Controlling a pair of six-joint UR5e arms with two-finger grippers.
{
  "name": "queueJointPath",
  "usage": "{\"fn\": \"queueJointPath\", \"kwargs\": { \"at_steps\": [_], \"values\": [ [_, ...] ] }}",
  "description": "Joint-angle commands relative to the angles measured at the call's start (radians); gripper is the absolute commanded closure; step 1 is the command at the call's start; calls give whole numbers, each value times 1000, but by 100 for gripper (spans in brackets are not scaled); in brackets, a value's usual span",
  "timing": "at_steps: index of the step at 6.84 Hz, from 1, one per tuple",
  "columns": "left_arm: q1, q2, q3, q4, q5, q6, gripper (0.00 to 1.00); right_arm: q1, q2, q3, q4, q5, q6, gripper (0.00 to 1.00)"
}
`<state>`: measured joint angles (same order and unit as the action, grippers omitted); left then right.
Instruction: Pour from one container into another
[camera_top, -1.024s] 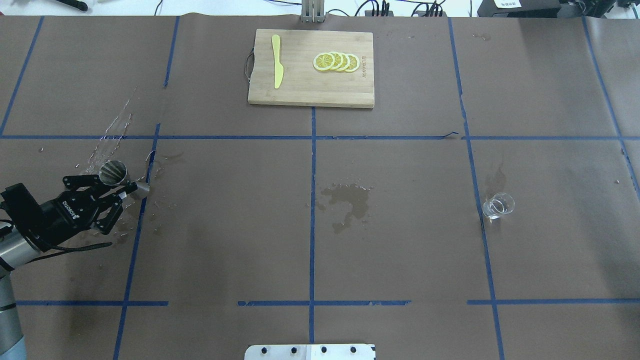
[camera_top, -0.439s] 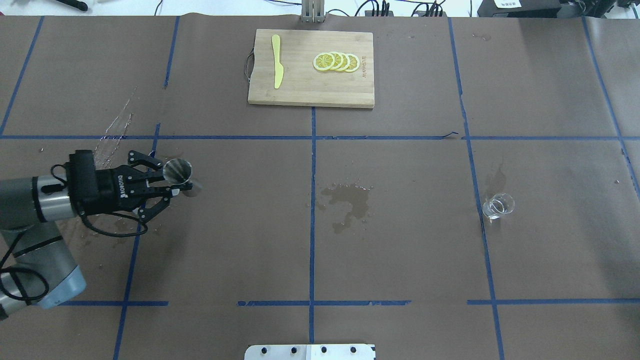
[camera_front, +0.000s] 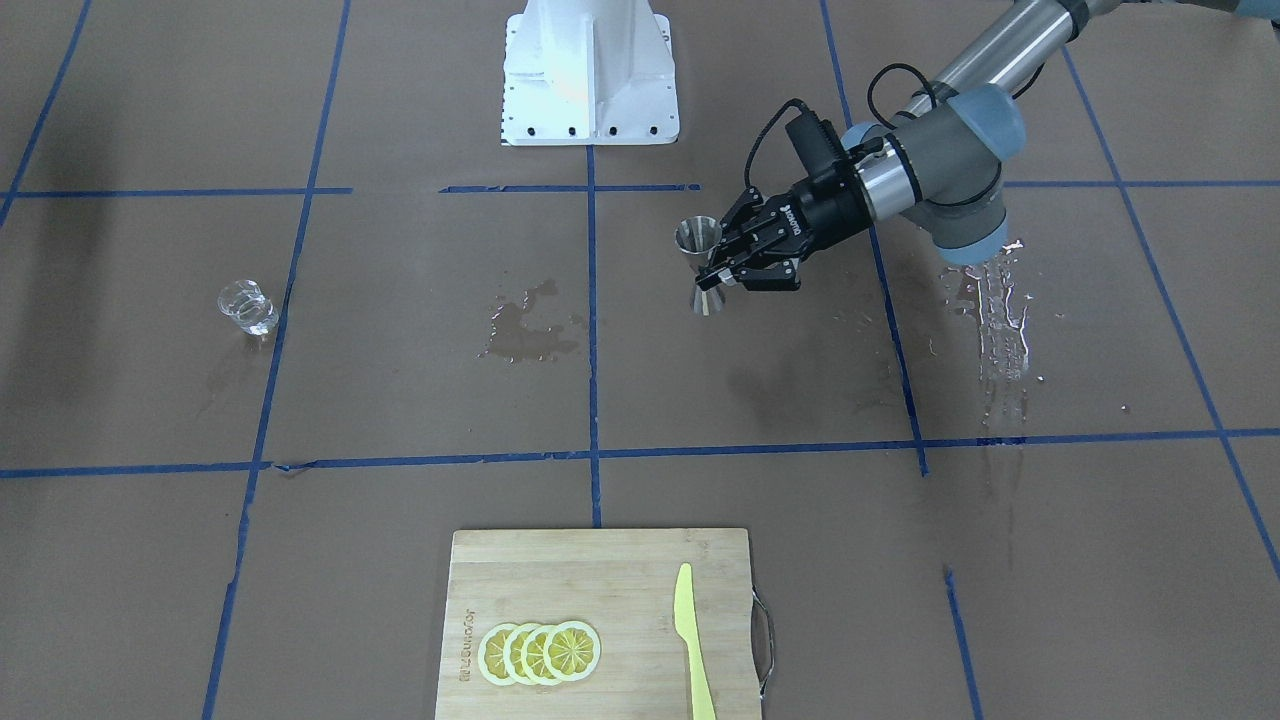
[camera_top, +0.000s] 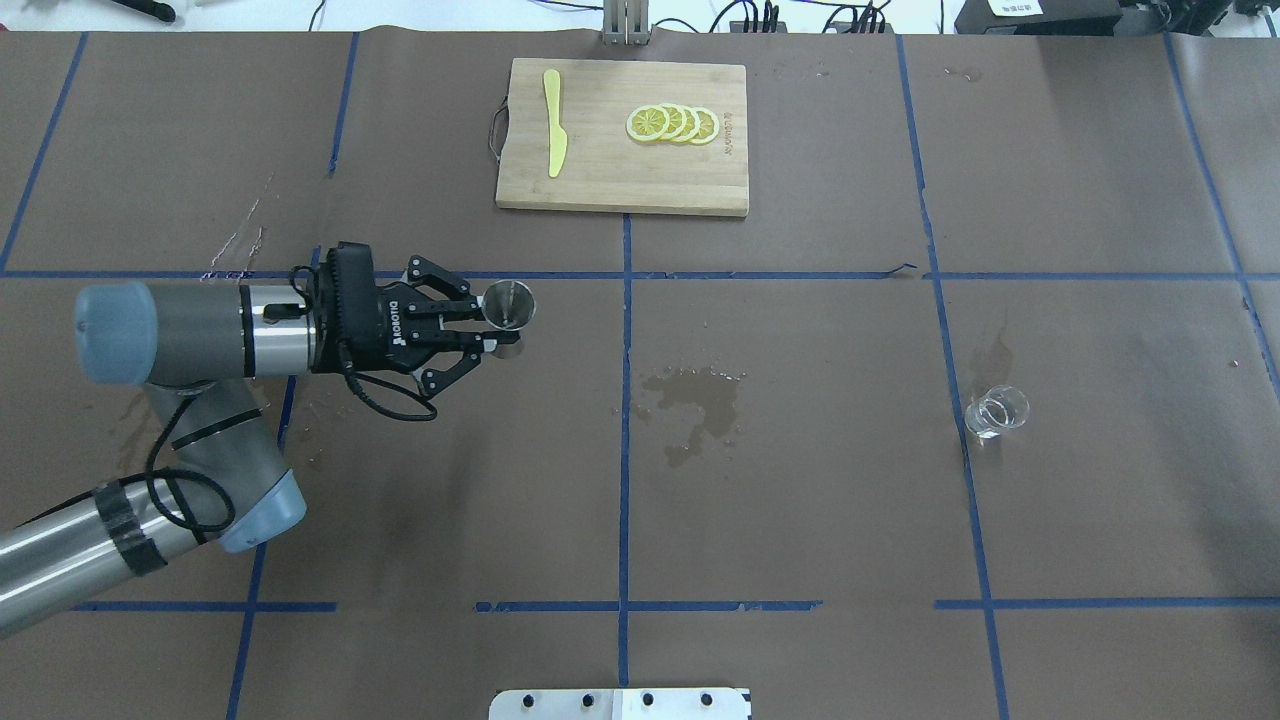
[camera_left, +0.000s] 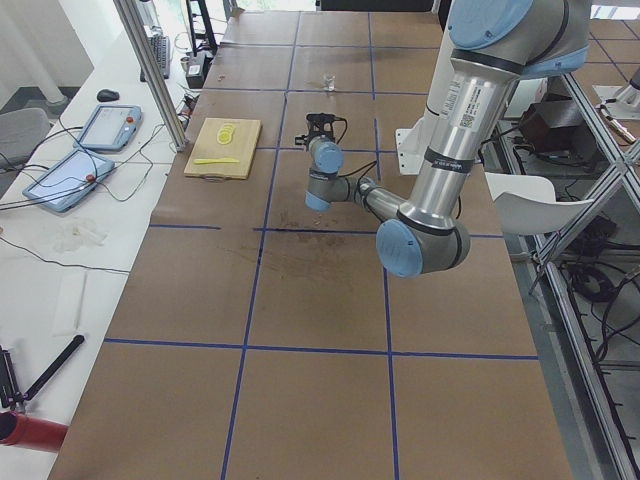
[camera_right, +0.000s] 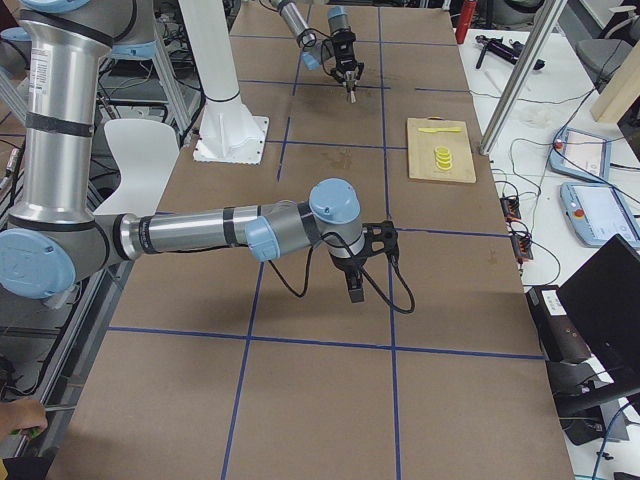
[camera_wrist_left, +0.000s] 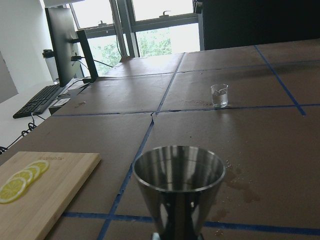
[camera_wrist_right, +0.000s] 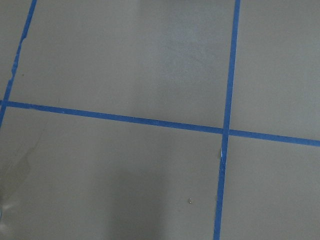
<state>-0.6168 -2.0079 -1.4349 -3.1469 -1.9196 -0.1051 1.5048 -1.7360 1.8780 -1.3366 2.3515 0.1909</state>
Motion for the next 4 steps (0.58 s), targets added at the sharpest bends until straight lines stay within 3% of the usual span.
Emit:
{"fn": "queueJointPath", "kwargs": {
  "at_steps": [1,2,4],
  "values": [
    [20,-104,31,106,2,1,100,-2,18,9,8,0,83,0],
    [52,-123,37,107,10,-13,100,-35,32,12,67,-1,204,0],
    [86,-137,37,107,45,-60,100,-197,64,35,229,-113,548,0]
  ]
}}
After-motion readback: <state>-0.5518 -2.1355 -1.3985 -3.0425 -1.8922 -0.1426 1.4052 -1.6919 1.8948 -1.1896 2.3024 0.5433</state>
